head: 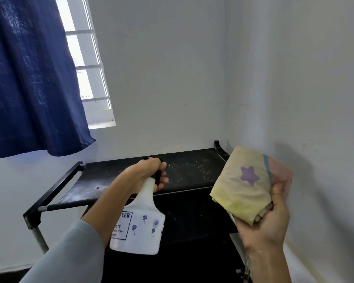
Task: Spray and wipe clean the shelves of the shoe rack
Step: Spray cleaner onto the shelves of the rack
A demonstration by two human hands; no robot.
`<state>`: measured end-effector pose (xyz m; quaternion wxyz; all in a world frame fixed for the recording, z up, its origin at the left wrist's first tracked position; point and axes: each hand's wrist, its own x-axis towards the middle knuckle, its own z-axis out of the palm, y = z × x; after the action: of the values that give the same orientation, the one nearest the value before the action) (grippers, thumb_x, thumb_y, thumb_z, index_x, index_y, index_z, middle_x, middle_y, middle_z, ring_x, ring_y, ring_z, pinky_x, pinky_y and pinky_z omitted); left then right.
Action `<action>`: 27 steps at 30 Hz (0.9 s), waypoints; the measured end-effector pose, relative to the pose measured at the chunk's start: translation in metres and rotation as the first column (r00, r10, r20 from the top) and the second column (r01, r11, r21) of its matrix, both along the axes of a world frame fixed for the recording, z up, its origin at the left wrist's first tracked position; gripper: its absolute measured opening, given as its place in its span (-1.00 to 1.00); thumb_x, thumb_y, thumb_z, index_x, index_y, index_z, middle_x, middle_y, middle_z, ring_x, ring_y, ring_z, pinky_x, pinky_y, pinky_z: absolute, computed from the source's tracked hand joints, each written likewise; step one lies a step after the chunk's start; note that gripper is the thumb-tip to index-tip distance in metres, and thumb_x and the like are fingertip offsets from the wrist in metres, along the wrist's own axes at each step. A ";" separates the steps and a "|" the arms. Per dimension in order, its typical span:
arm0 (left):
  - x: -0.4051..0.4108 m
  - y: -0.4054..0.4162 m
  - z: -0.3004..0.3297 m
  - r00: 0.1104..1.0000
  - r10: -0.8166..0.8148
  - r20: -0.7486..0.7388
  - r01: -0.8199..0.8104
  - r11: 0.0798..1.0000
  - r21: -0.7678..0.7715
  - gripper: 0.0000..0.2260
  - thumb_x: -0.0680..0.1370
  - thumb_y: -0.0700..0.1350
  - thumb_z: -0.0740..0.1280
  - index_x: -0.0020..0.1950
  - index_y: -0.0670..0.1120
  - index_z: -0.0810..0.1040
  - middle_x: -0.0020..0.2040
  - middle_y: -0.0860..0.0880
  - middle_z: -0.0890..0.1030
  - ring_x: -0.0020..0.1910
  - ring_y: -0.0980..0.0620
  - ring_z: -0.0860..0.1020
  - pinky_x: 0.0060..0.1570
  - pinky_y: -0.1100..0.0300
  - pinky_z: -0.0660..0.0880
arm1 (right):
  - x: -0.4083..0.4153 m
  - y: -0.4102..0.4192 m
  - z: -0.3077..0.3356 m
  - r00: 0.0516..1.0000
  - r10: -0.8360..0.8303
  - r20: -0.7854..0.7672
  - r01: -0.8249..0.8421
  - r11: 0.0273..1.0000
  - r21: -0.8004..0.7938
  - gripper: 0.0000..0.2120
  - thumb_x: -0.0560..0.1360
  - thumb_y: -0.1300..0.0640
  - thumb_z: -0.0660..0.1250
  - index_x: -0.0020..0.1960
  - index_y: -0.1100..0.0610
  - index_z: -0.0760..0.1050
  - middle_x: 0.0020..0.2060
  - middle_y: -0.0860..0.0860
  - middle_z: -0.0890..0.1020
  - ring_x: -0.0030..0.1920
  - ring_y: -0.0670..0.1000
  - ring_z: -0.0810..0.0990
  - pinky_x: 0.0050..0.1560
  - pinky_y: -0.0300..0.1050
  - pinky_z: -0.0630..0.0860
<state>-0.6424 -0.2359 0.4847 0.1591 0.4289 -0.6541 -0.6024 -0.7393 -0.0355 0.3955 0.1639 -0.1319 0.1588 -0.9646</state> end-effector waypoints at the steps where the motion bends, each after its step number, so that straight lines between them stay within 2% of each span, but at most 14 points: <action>1: -0.003 0.002 0.000 1.000 -0.020 0.010 0.020 1.000 0.001 -0.76 0.57 -0.21 0.17 -0.29 -0.12 0.45 -0.41 -0.07 0.45 -0.54 0.02 0.43 -0.55 0.27 0.39 | 0.000 0.001 0.000 1.000 0.000 -0.012 0.000 1.000 0.003 -0.66 0.63 -0.02 0.06 0.10 -0.33 0.57 0.10 -0.12 0.66 0.07 -0.04 0.66 0.15 0.24 0.46; 2: -0.006 0.003 -0.001 0.999 -0.039 0.027 0.039 0.999 0.000 -0.74 0.57 -0.20 0.16 -0.32 -0.12 0.44 -0.45 -0.06 0.44 -0.57 0.04 0.40 -0.58 0.30 0.36 | 0.001 0.002 0.001 1.000 0.002 -0.019 -0.002 1.000 0.006 -0.63 0.64 -0.01 0.05 0.02 -0.35 0.59 0.08 -0.14 0.67 0.06 -0.05 0.66 0.15 0.23 0.46; 4: -0.013 0.005 -0.002 0.997 -0.061 0.042 0.061 0.998 0.002 -0.70 0.56 -0.20 0.15 -0.37 -0.10 0.42 -0.52 -0.02 0.39 -0.59 0.08 0.34 -0.60 0.33 0.30 | -0.001 0.004 0.002 1.000 0.004 -0.015 -0.004 1.000 -0.008 -0.63 0.64 0.00 0.06 0.01 -0.36 0.58 0.15 -0.12 0.64 0.10 -0.03 0.64 0.16 0.23 0.47; 6: -0.019 0.008 -0.002 0.996 -0.072 0.047 0.072 0.997 0.005 -0.68 0.56 -0.19 0.14 -0.39 -0.09 0.41 -0.53 -0.01 0.37 -0.59 0.09 0.31 -0.57 0.30 0.28 | -0.005 0.006 -0.001 1.000 0.003 0.002 -0.003 1.000 -0.020 -0.67 0.63 0.00 0.08 0.15 -0.35 0.52 0.20 -0.10 0.61 0.14 -0.01 0.63 0.13 0.22 0.49; 8: -0.026 0.013 0.000 0.993 -0.099 0.061 0.098 0.995 0.009 -0.69 0.57 -0.17 0.16 -0.38 -0.10 0.43 -0.51 -0.03 0.41 -0.57 0.06 0.36 -0.59 0.30 0.32 | -0.008 0.007 -0.003 1.000 -0.008 0.012 0.009 1.000 -0.018 -0.65 0.62 0.01 0.09 0.34 -0.31 0.37 0.24 -0.09 0.58 0.18 0.02 0.60 0.11 0.22 0.51; 10: -0.033 0.019 0.002 0.991 -0.126 0.047 0.124 0.992 0.038 -0.74 0.58 -0.17 0.17 -0.30 -0.12 0.47 -0.42 -0.08 0.49 -0.57 0.02 0.46 -0.60 0.31 0.37 | -0.008 0.008 -0.002 1.000 -0.002 0.005 0.002 1.000 -0.004 -0.63 0.61 -0.01 0.12 0.39 -0.26 0.34 0.28 -0.05 0.56 0.21 0.06 0.58 0.12 0.24 0.50; 12: -0.041 0.025 0.002 0.986 -0.162 0.046 0.160 0.986 0.045 -0.76 0.58 -0.18 0.18 -0.27 -0.13 0.48 -0.41 -0.08 0.50 -0.57 0.02 0.48 -0.60 0.32 0.38 | -0.007 0.008 -0.001 1.000 0.005 -0.001 -0.005 1.000 -0.005 -0.59 0.55 -0.05 0.17 0.40 -0.23 0.34 0.30 -0.02 0.54 0.23 0.08 0.57 0.13 0.25 0.50; 17: -0.057 0.037 0.000 0.991 -0.130 0.014 0.130 0.991 0.014 -0.77 0.54 -0.23 0.14 -0.31 -0.09 0.43 -0.47 -0.01 0.36 -0.55 0.12 0.31 -0.53 0.29 0.28 | -0.005 0.006 -0.001 1.000 -0.014 0.013 0.014 1.000 -0.028 -0.65 0.54 -0.05 0.18 0.29 -0.29 0.44 0.21 -0.03 0.61 0.14 0.06 0.63 0.07 0.24 0.53; 21: -0.049 0.041 0.000 0.992 -0.122 0.026 0.121 0.993 0.014 -0.79 0.56 -0.16 0.21 -0.27 -0.11 0.45 -0.45 -0.03 0.43 -0.50 0.07 0.38 -0.54 0.30 0.36 | -0.003 0.002 0.000 1.000 0.002 0.014 -0.001 0.999 -0.035 -0.70 0.54 -0.05 0.17 0.22 -0.27 0.50 0.14 -0.04 0.65 0.07 0.03 0.66 -0.02 0.19 0.59; 22: -0.045 0.041 0.000 0.994 -0.109 0.010 0.109 0.994 0.003 -0.80 0.57 -0.14 0.23 -0.26 -0.11 0.47 -0.43 -0.04 0.45 -0.46 0.06 0.41 -0.51 0.28 0.39 | -0.003 0.001 0.000 1.000 0.000 0.021 0.001 0.999 -0.045 -0.69 0.56 -0.04 0.15 0.26 -0.26 0.47 0.14 -0.05 0.64 0.07 0.03 0.66 -0.03 0.18 0.59; 25: -0.023 0.040 -0.007 0.988 -0.109 -0.105 0.106 0.994 -0.036 -0.83 0.57 -0.13 0.24 -0.21 -0.11 0.49 -0.41 -0.05 0.50 -0.42 0.01 0.45 -0.39 0.20 0.38 | 0.001 -0.008 0.000 0.998 0.030 0.055 -0.027 0.998 -0.050 -0.55 0.54 -0.06 0.18 0.42 -0.18 0.31 0.24 -0.03 0.59 0.14 0.05 0.63 0.01 0.14 0.59; 27: -0.005 0.039 -0.016 0.978 -0.119 -0.171 0.100 0.988 -0.117 -0.84 0.59 -0.10 0.24 -0.16 -0.11 0.51 -0.42 -0.01 0.55 -0.41 0.04 0.49 -0.43 0.22 0.38 | 0.004 -0.017 -0.002 0.989 0.115 0.098 -0.110 0.993 -0.050 -0.40 0.44 -0.12 0.24 0.47 -0.13 0.27 0.29 0.00 0.55 0.22 0.08 0.58 0.04 0.10 0.59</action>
<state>-0.6473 -0.1974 0.4685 0.2065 0.3275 -0.6916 -0.6098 -0.7349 -0.0523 0.3930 0.2228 -0.0954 0.1211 -0.9626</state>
